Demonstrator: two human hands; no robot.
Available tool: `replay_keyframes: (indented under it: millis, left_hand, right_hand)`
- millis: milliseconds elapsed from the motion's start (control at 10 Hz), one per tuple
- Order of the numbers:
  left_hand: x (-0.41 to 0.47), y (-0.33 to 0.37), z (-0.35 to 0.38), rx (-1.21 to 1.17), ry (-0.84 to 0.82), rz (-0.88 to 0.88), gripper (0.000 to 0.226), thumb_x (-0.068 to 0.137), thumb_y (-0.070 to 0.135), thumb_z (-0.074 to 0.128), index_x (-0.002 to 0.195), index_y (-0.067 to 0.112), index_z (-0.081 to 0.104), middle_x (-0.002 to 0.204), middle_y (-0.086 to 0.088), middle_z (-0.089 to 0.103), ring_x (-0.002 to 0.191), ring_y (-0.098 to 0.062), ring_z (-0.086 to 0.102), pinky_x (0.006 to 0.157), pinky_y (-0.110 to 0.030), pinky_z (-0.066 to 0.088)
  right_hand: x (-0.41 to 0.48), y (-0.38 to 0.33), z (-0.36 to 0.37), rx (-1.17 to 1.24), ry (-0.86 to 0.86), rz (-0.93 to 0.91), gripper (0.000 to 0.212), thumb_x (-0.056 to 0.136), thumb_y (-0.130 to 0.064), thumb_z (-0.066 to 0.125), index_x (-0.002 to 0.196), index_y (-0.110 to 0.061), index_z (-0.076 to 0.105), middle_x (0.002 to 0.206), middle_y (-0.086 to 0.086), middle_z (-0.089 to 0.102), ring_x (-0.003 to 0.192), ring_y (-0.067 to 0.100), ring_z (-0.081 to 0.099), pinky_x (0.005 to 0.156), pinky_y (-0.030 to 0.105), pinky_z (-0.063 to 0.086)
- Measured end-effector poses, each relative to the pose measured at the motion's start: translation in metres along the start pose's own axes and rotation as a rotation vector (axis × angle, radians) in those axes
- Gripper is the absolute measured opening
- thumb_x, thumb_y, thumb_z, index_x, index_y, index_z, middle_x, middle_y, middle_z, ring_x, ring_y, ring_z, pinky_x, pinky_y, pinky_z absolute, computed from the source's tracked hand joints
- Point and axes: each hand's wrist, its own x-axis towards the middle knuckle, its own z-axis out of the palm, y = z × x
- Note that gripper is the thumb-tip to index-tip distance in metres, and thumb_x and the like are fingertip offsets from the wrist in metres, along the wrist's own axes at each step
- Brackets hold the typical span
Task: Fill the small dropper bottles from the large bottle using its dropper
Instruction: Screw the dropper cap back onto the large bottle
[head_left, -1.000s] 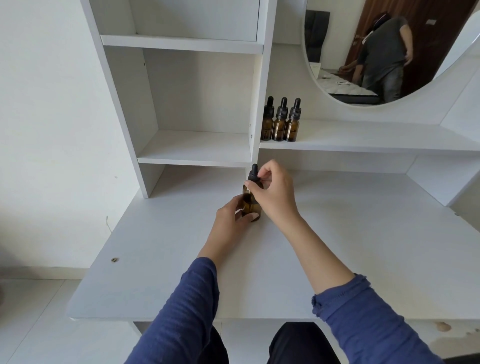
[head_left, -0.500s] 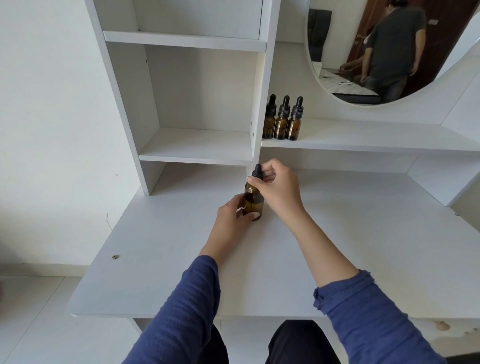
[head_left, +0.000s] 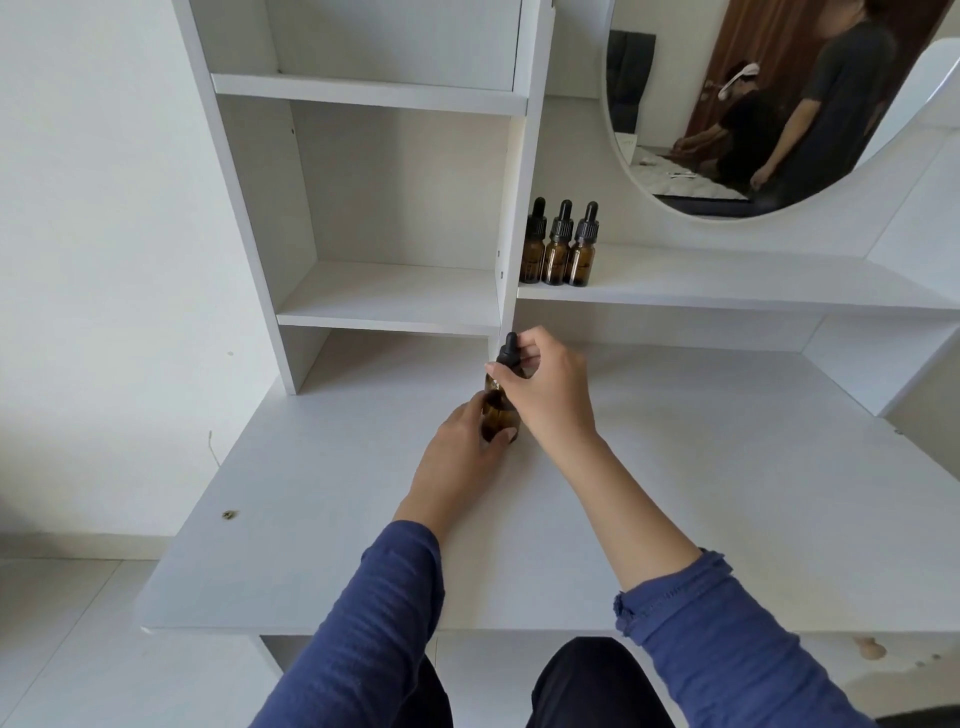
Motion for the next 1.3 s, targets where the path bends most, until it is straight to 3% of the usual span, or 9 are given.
replay_keyframes:
  millis: [100,200,400,500,600,800,1300]
  left_hand:
    - [-0.004,-0.012,-0.008,0.37,-0.054,-0.019,0.052,0.096,0.04,0.042,0.137,0.009,0.036,0.144,-0.011,0.041,0.138,-0.025,0.031,0.112,-0.035,0.024]
    - [-0.011,-0.018,-0.011,0.487,-0.103,-0.029,0.057,0.1,0.037,0.027,0.147,0.007,0.017,0.156,-0.011,0.016,0.146,-0.022,0.009,0.118,-0.032,0.005]
    - [-0.013,-0.016,-0.008,0.504,-0.111,-0.029,0.051,0.102,0.03,0.019,0.148,0.009,0.013,0.158,-0.009,0.009,0.146,-0.018,0.005,0.117,-0.028,0.001]
    - [-0.014,-0.015,-0.009,0.507,-0.122,-0.034,0.051,0.102,0.03,0.018,0.148,0.009,0.011,0.158,-0.008,0.008,0.146,-0.018,0.004,0.117,-0.028,0.0]
    - [-0.014,-0.014,-0.01,0.506,-0.126,-0.035,0.051,0.102,0.03,0.017,0.148,0.009,0.01,0.158,-0.008,0.007,0.146,-0.017,0.003,0.117,-0.027,-0.001]
    - [-0.015,-0.014,-0.01,0.512,-0.125,-0.033,0.051,0.102,0.03,0.017,0.148,0.009,0.01,0.158,-0.007,0.007,0.146,-0.017,0.003,0.117,-0.026,-0.001]
    - [-0.015,-0.015,-0.01,0.508,-0.125,-0.034,0.051,0.102,0.032,0.016,0.148,0.011,0.011,0.158,-0.006,0.006,0.146,-0.015,0.002,0.116,-0.025,-0.002]
  right_hand:
    - [-0.004,0.004,-0.001,0.019,-0.036,0.01,0.036,0.072,-0.023,0.076,0.103,-0.015,0.059,0.096,-0.003,0.064,0.09,0.01,0.058,0.078,0.023,0.048]
    - [-0.009,0.012,0.001,0.028,-0.054,0.04,0.043,0.071,-0.023,0.077,0.108,-0.015,0.057,0.099,-0.004,0.062,0.097,0.011,0.056,0.08,0.02,0.043]
    - [-0.023,0.024,0.015,0.064,-0.009,0.067,0.042,0.07,-0.02,0.078,0.107,-0.014,0.058,0.102,0.004,0.065,0.096,0.018,0.059,0.086,0.04,0.054]
    - [-0.022,0.026,0.018,0.07,0.008,0.056,0.044,0.072,-0.018,0.077,0.111,-0.013,0.058,0.105,0.006,0.064,0.098,0.019,0.059,0.086,0.042,0.054]
    - [-0.02,0.026,0.02,0.032,0.033,0.036,0.048,0.072,-0.018,0.077,0.115,-0.01,0.057,0.108,0.009,0.058,0.097,0.019,0.055,0.087,0.041,0.053]
    - [-0.012,0.028,0.022,-0.031,0.024,0.016,0.047,0.074,-0.02,0.076,0.115,-0.008,0.058,0.107,0.01,0.056,0.093,0.014,0.049,0.083,0.019,0.037]
    - [-0.007,0.028,0.025,-0.016,0.03,0.03,0.05,0.077,-0.021,0.073,0.121,-0.01,0.053,0.112,0.01,0.055,0.106,0.021,0.051,0.087,0.021,0.036]
